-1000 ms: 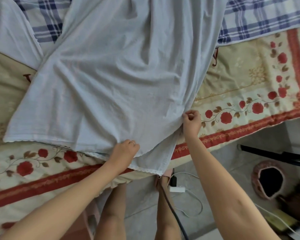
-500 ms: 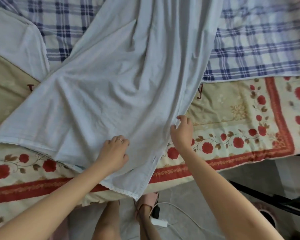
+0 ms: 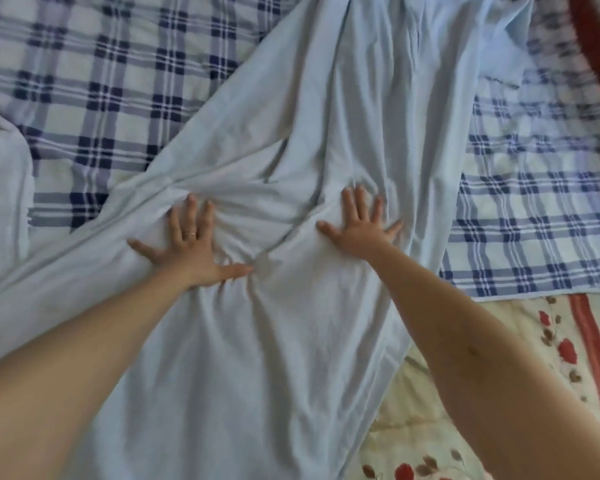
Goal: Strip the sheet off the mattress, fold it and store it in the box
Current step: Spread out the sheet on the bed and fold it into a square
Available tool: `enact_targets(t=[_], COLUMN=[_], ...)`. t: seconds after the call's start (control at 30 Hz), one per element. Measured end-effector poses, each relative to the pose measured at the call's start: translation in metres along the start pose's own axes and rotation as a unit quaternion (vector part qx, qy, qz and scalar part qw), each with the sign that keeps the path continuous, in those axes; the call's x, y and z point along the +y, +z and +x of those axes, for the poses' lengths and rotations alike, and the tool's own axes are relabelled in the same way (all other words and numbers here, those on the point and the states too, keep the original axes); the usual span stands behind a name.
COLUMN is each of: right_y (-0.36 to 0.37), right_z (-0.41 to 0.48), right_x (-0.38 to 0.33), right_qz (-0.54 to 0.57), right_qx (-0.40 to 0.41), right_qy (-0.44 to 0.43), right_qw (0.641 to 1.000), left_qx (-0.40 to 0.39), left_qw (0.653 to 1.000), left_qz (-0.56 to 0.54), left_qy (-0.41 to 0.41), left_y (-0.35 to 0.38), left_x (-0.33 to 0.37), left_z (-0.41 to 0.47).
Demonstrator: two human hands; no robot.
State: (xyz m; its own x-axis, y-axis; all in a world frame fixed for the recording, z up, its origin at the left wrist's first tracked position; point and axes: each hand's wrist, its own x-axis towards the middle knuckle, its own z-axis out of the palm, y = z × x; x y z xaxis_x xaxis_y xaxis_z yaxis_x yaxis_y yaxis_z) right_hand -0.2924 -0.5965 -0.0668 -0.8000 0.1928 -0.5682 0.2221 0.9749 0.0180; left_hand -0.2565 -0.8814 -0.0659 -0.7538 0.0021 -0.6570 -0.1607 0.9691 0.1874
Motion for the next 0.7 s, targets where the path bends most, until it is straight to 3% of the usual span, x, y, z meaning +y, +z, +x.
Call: enact_targets(t=[0.13, 0.3, 0.43, 0.57, 0.7], right_y=[-0.021, -0.035, -0.039, -0.037, -0.026], right_z=[0.029, 0.05, 0.053, 0.056, 0.058], right_x=[0.003, 0.01, 0.012, 0.017, 0.022], right_qz=[0.016, 0.005, 0.006, 0.036, 0.071], right_qx=[-0.043, -0.084, -0.096, -0.084, 0.029], right_qy=[0.044, 0.022, 0.014, -0.007, -0.035], right_qw=[0.998, 0.996, 0.995, 0.996, 0.996], left_qx=[-0.014, -0.129, -0.131, -0.129, -0.121], left_qw=[1.0, 0.99, 0.973, 0.922, 0.926], left_qz=[-0.01, 0.001, -0.121, -0.249, -0.226], left_qy=[-0.009, -0.06, -0.146, -0.267, -0.278], left_y=[0.001, -0.024, -0.036, -0.045, -0.036], left_x=[0.003, 0.014, 0.062, 0.104, 0.106], left_z=[0.001, 0.004, 0.009, 0.025, 0.034])
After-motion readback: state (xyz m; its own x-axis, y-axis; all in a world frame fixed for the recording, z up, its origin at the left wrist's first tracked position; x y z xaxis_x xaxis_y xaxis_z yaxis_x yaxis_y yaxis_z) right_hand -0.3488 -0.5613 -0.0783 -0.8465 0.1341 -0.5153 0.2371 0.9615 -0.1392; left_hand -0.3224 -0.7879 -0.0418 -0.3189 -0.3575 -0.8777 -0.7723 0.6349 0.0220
